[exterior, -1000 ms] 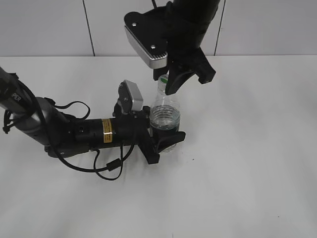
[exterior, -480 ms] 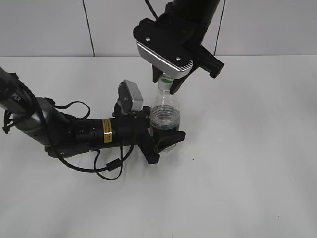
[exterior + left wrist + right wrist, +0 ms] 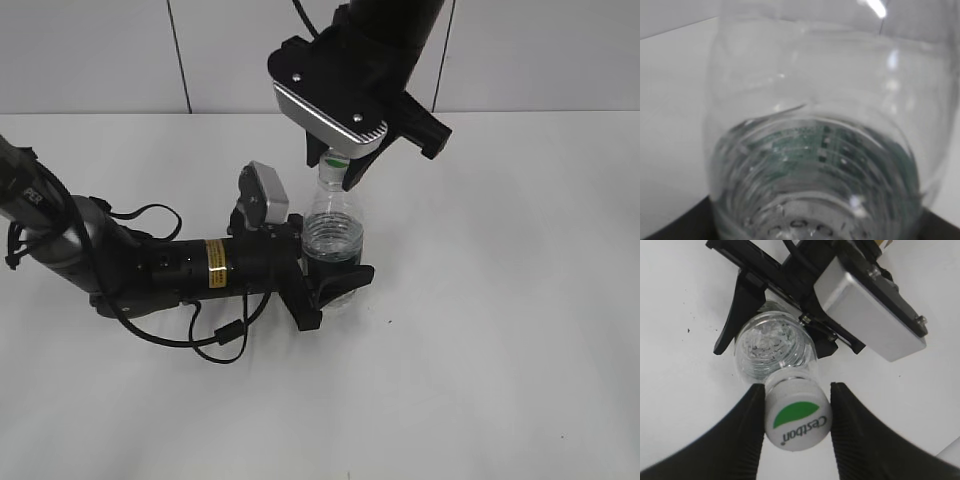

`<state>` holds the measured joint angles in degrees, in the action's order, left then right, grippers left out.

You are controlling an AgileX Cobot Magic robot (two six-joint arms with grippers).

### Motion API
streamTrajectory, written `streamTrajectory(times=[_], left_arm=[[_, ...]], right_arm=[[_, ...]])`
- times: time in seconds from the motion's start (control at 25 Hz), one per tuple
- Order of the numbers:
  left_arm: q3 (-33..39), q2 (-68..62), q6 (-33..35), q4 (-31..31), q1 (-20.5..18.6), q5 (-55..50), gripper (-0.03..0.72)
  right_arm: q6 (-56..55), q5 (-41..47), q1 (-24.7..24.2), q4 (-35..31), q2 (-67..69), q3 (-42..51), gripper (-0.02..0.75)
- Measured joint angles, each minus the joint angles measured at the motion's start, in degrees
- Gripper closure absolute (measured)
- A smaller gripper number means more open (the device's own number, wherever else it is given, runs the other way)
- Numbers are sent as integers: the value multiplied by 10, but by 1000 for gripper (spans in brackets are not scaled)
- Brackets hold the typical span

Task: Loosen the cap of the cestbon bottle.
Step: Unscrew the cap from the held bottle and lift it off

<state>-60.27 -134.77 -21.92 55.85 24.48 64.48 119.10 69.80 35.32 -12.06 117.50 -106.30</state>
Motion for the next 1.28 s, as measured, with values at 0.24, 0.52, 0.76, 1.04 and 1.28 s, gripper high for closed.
streamTrajectory(times=[0.24,0.52,0.76,1.04,1.28], left_arm=[[0,0,0,1,0,0,282],[0,0,0,1,0,0,282],[0,0,-5,-4,0,0,282],[0,0,-7,-4,0,0,282],[0,0,-7,-4,0,0,282]], right_arm=[[-15,0,0,-2,0,0,436],[-27,0,0,-4,0,0,419],[-44,-1,0,-21,0,0,358],[-90,-1,0,-26,0,0,307],[-156,-1,0,-26,-12,0,305]])
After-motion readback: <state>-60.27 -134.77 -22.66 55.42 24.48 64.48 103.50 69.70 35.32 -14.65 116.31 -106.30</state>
